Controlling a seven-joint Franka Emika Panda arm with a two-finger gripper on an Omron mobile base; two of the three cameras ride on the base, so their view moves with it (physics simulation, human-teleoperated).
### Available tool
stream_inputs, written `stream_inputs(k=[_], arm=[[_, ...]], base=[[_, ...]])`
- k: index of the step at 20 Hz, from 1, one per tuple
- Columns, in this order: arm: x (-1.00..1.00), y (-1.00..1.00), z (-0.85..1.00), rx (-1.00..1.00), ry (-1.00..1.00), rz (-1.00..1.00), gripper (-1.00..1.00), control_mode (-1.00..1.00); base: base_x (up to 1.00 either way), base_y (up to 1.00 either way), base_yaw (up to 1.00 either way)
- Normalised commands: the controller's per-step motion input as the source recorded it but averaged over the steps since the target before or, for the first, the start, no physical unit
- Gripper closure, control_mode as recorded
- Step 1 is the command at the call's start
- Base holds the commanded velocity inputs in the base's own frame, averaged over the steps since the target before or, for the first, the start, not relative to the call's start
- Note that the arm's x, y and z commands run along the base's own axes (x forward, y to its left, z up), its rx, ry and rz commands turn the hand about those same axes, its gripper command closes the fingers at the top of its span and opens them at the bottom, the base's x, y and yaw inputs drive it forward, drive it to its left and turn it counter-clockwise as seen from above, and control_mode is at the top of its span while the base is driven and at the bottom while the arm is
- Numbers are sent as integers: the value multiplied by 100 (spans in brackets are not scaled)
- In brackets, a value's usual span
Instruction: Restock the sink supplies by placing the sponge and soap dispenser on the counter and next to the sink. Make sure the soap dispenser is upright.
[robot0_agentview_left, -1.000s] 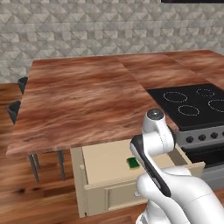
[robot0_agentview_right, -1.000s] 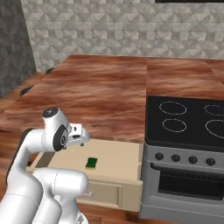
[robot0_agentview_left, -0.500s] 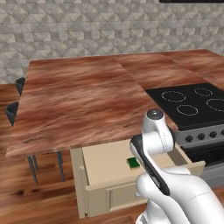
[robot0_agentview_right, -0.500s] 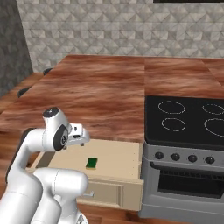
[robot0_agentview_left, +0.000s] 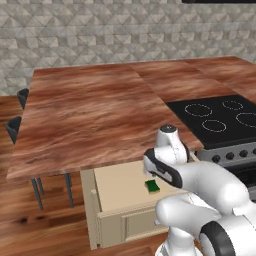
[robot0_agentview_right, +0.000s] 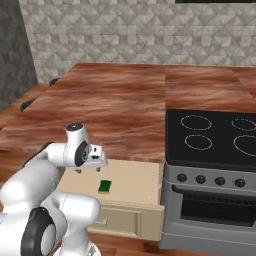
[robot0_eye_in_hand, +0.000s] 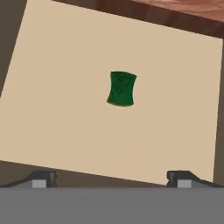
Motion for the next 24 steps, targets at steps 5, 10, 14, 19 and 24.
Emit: stream_inputs(k=[5, 10, 14, 19, 24], arm=[[26, 0, -89, 3, 23, -1, -100, -100], [0, 0, -74, 1, 9, 0, -100, -100], [0, 0, -35, 0, 0, -4, -100, -100], [1, 1, -33, 0, 0, -9, -100, -100], [0, 2, -48, 1, 0, -11, -100, -100]], base=[[0, 0, 0], [0, 0, 0], [0, 0, 0], [0, 0, 0], [0, 0, 0]])
